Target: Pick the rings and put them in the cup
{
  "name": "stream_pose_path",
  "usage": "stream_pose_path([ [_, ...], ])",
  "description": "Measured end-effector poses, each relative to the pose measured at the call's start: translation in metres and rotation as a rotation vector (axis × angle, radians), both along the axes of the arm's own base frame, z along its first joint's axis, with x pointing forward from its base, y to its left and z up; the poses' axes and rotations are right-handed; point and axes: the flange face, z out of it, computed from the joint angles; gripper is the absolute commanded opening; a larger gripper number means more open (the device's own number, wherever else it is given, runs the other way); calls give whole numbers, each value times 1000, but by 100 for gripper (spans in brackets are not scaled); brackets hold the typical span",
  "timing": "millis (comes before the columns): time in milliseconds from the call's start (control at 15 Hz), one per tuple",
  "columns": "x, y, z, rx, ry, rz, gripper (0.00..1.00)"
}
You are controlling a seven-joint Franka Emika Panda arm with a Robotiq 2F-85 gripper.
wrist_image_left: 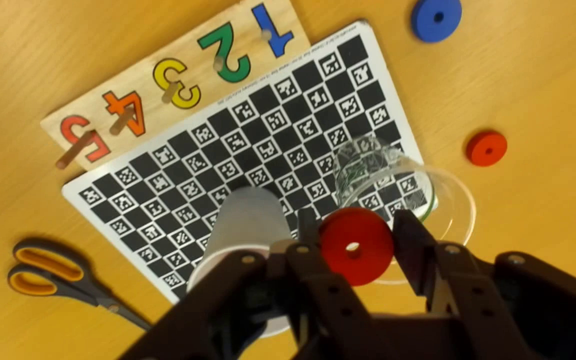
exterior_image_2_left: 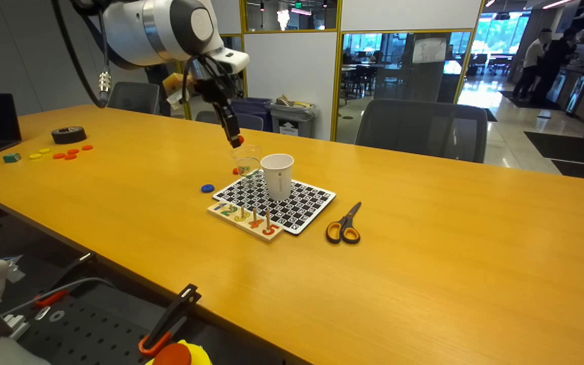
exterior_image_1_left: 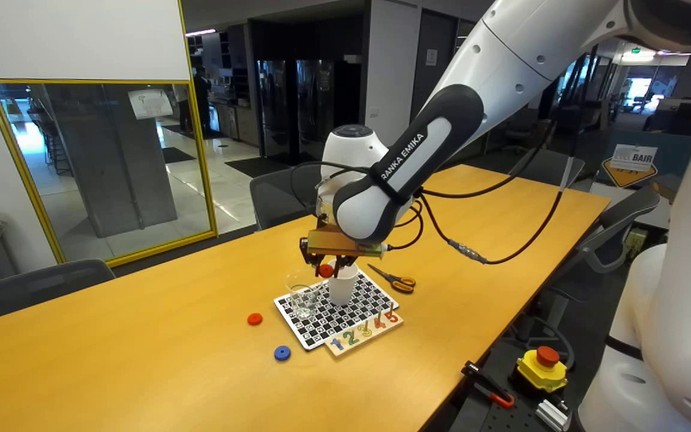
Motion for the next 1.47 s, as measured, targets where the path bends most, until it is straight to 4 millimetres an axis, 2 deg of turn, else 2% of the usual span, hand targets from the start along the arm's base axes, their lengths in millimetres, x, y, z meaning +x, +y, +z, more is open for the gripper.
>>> stream_pose_path([
  [200,10,-26,5,-24,-24,-64,20],
  [333,18,-44,2,-29,-25,-107,20],
  [600,39,-76,-20,-37,-2,-171,20],
  [933,56,-90,-47,-20,32,-230,21],
  [1000,59,-91,-50,-13,35,-239,67],
  [1067,61,-92,-53,-8,38,-246,67],
  [1333,67,-93,-54,0,44,-264,97],
  [1467,69,-93,-50,-3,37,-262,100],
])
